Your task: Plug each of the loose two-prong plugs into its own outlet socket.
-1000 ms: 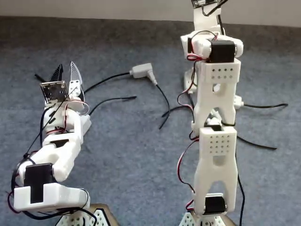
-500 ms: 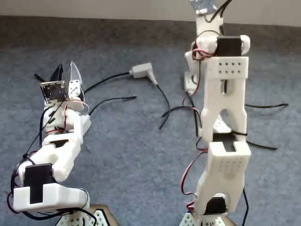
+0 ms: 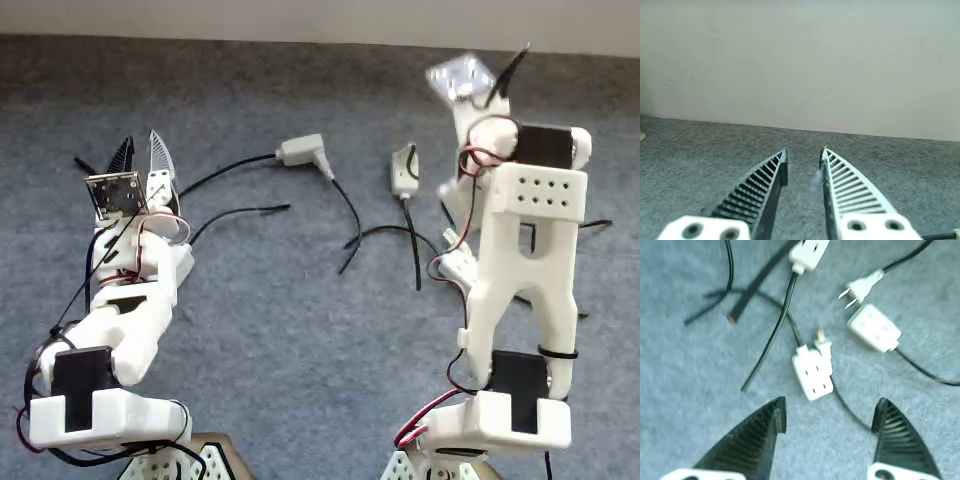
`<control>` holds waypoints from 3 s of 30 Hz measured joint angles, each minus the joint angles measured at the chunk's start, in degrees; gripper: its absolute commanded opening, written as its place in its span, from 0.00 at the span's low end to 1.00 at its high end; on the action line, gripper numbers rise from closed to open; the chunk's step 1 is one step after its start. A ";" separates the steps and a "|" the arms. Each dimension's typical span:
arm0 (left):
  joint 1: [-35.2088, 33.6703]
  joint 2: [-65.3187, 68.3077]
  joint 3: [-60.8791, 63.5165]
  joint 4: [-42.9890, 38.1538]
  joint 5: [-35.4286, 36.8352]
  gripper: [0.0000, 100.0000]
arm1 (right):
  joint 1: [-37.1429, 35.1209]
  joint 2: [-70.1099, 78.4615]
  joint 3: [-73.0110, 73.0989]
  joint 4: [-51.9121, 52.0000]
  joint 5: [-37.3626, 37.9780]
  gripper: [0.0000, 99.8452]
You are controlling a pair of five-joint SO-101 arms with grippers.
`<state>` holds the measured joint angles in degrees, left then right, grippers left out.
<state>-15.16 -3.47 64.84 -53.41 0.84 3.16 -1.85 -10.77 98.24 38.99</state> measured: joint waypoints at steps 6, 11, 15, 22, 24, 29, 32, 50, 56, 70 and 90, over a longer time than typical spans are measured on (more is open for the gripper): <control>0.00 0.00 0.00 0.00 0.00 0.12 | 10.29 0.00 19.16 -17.67 18.11 0.27; 0.00 0.00 0.00 0.00 0.00 0.12 | 11.25 0.00 29.98 -25.32 29.19 0.27; 0.00 0.00 0.00 1.14 0.00 0.12 | 11.08 0.00 34.73 -30.86 33.49 0.27; 0.00 0.00 0.00 2.46 0.00 0.12 | 8.97 2.37 39.30 -42.55 34.11 0.27; 0.00 0.00 0.00 2.46 0.00 0.12 | 8.79 5.27 39.30 -44.75 34.11 0.26; 0.00 0.00 0.00 2.46 0.00 0.12 | 8.70 12.75 34.37 -47.47 29.36 0.16; 0.00 0.00 0.00 2.46 0.00 0.12 | 8.70 13.89 28.57 -42.11 27.78 0.18; 0.44 0.00 0.00 2.46 0.00 0.12 | 1.93 4.57 21.98 -19.78 26.99 0.23; 0.44 0.00 0.00 2.46 0.00 0.12 | 2.99 11.16 26.90 -34.37 27.16 0.23; 0.44 0.00 0.00 2.46 0.00 0.12 | 4.75 14.68 24.44 -29.10 27.34 0.12; 0.44 0.00 0.00 2.46 0.00 0.12 | 5.98 14.68 -19.16 0.62 28.13 0.12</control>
<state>-14.73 -3.47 64.84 -50.95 0.84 9.14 12.84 -29.93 98.86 67.12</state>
